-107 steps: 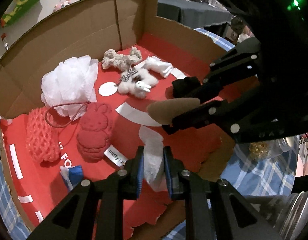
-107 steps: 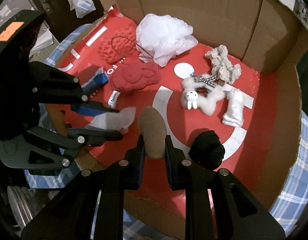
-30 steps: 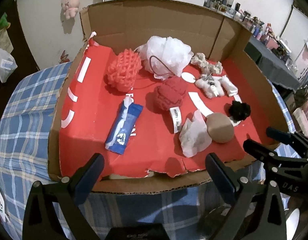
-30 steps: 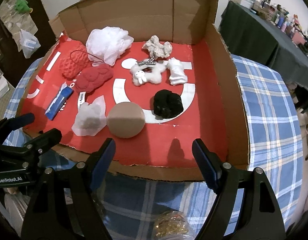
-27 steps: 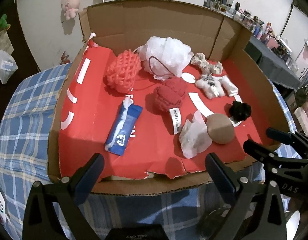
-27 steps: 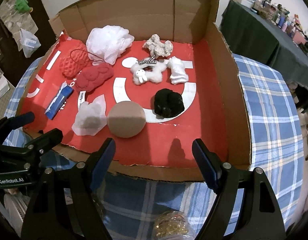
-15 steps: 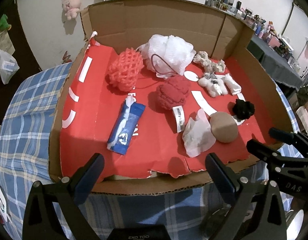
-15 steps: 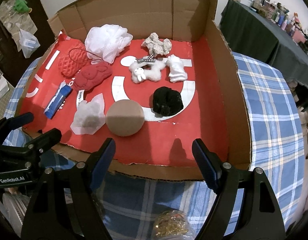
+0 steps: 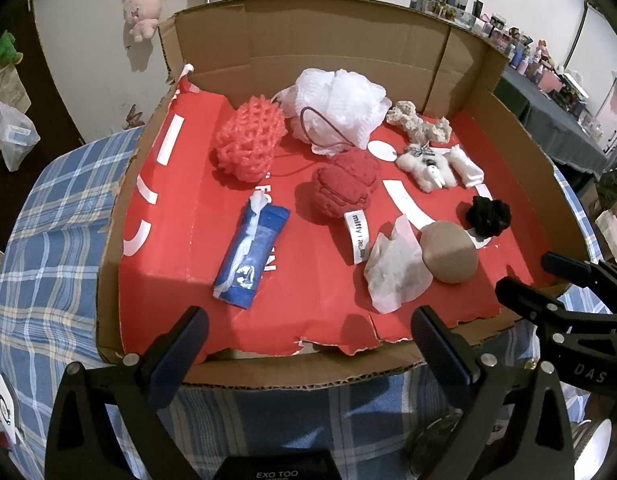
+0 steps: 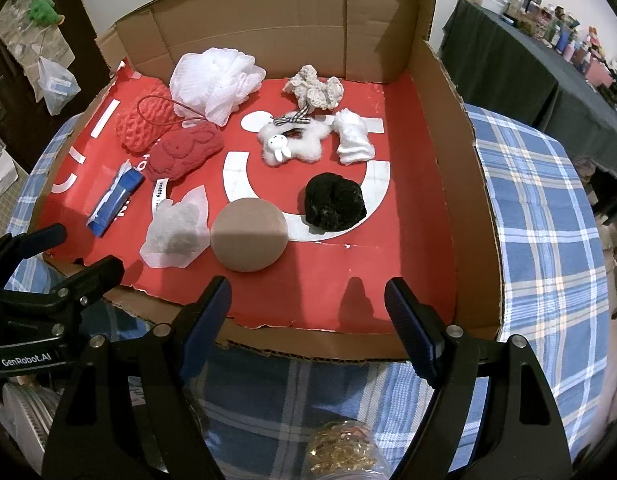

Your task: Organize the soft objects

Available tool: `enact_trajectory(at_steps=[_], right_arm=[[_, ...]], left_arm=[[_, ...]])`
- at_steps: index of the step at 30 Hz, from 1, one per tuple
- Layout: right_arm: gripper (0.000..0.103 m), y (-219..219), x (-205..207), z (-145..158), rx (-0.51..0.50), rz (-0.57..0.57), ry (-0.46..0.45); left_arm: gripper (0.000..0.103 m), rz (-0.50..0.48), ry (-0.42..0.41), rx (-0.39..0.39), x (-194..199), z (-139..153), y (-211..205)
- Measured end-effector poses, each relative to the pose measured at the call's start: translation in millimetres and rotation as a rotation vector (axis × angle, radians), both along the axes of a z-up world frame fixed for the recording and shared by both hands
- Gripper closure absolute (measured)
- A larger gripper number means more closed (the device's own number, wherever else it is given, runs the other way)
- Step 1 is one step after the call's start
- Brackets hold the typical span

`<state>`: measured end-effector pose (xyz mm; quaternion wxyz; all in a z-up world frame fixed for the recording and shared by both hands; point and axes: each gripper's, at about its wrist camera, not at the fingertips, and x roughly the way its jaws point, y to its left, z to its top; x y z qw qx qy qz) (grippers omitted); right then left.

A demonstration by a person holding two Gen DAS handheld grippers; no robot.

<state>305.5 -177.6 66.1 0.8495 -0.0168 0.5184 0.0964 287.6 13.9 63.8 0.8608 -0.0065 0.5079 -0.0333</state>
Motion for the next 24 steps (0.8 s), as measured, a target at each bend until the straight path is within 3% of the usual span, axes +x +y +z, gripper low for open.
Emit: enact_trajectory(at_steps=[24], right_arm=[[0.024,-0.5,-0.6,-0.2,0.001,-0.002,-0.001]], left_arm=[[0.000,-0.007,-0.007,0.004,0.1,-0.6,-1.4]])
